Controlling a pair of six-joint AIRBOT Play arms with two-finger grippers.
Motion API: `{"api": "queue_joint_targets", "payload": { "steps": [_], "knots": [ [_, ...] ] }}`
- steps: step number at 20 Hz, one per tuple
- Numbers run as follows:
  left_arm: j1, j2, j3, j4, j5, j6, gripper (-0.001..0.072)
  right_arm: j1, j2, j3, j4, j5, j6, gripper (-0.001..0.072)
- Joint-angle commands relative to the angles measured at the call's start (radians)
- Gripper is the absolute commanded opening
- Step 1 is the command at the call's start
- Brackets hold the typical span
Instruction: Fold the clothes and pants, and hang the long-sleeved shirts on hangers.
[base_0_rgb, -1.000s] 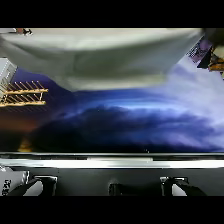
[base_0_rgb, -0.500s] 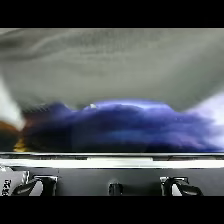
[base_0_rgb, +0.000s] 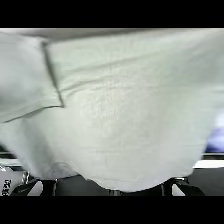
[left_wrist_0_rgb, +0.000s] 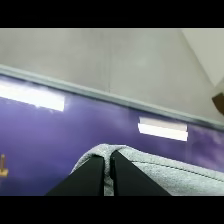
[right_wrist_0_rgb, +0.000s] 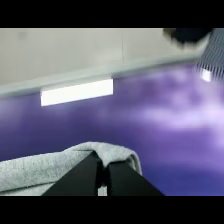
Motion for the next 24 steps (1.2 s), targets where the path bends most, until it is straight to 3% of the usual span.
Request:
{"api": "queue_joint_targets", "payload": {
  "steps": [1, 5, 7, 10, 12, 15, 24],
  "knots": [
    [-0.061, -0.2, -0.135, -0.097, 0.011, 0.12, 0.002, 0.0, -0.235, -0.065, 0.015, 0.104, -0.01, 0.0031],
    [-0.173, -0.534, -0.183, -0.097, 0.132, 0.201, 0.002, 0.001, -0.512, -0.152, 0.016, -0.001, -0.01, 0.0031],
    [-0.218, -0.695, -0.182, -0.098, 0.27, 0.201, 0.002, 0.0, -0.625, -0.153, 0.014, -0.105, -0.023, 0.0031],
    [-0.258, -0.849, -0.181, -0.098, 0.447, 0.201, 0.002, 0.0, -0.727, -0.153, 0.015, -0.301, -0.035, 0.0031],
    [-0.265, -0.892, -0.181, -0.097, 0.48, 0.201, 0.002, 0.001, -0.75, -0.153, 0.016, -0.367, -0.031, 0.0031],
    [-0.256, -0.895, -0.181, -0.082, 0.435, 0.201, 0.002, 0.0, -0.752, -0.153, 0.004, -0.327, -0.028, 0.0031],
    [-0.23, -0.89, -0.181, -0.047, 0.07, 0.261, 0.002, 0.001, -0.772, -0.155, -0.098, 0.081, -0.028, 0.0032]
  ]
}}
